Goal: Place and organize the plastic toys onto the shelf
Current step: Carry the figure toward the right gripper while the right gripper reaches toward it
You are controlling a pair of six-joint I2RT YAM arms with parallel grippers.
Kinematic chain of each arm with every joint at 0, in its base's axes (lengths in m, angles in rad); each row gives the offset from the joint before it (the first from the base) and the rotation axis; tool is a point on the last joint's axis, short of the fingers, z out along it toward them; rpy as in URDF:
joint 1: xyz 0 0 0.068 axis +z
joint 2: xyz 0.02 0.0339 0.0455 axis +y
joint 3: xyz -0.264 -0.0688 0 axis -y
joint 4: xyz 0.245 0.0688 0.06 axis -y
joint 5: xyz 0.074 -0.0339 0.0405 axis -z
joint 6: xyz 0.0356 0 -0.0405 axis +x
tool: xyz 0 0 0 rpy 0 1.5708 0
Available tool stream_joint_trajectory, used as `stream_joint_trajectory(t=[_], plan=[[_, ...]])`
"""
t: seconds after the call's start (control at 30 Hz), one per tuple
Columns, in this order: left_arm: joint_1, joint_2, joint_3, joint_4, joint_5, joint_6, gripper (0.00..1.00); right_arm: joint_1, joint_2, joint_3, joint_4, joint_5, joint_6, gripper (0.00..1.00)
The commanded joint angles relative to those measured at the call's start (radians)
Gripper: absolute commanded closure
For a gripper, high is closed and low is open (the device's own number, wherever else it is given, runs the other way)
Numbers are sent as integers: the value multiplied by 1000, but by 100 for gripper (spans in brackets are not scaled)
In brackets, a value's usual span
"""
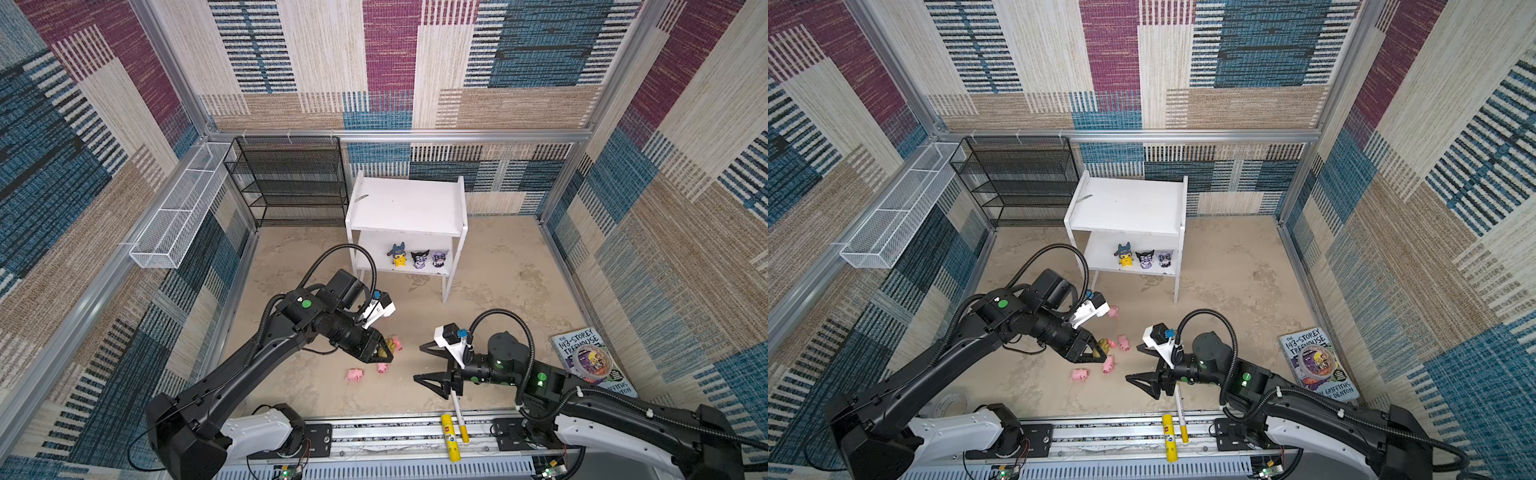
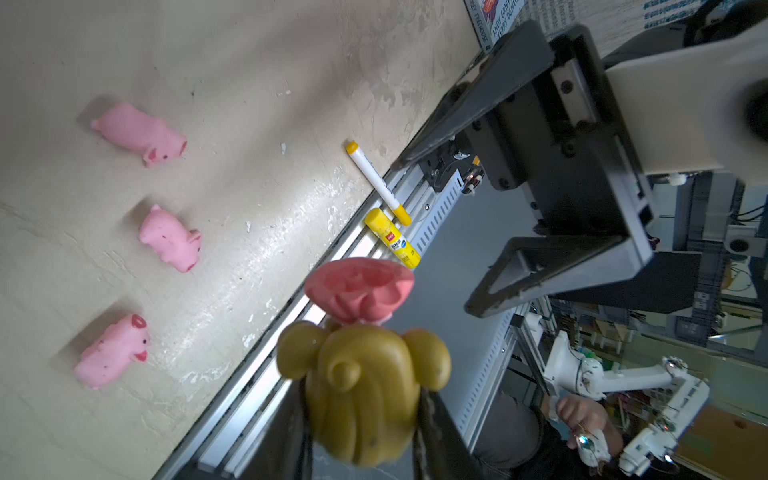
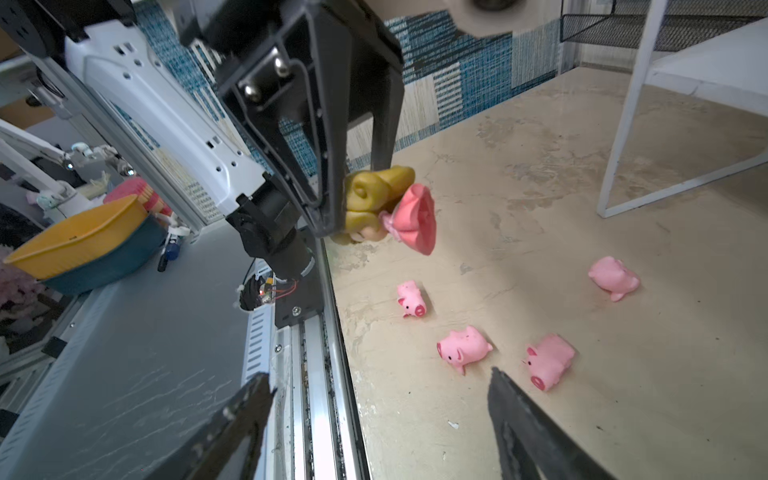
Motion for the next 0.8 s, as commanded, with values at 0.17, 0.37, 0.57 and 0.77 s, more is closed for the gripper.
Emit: stream_joint_trajectory(t=[0.17, 0.37, 0.57, 0.77], plan=[[0, -39, -7, -244, 38, 59, 70, 66, 108, -12, 202, 159, -390, 16], [0, -28, -20, -245, 53, 66, 70, 84, 186, 29, 223, 148, -625, 14], [0, -31, -26, -246, 47, 68, 70, 151, 278, 100, 253, 137, -703, 14], [0, -30, -29, -246, 40, 69, 70, 193, 362, 182, 196, 127, -755, 21]])
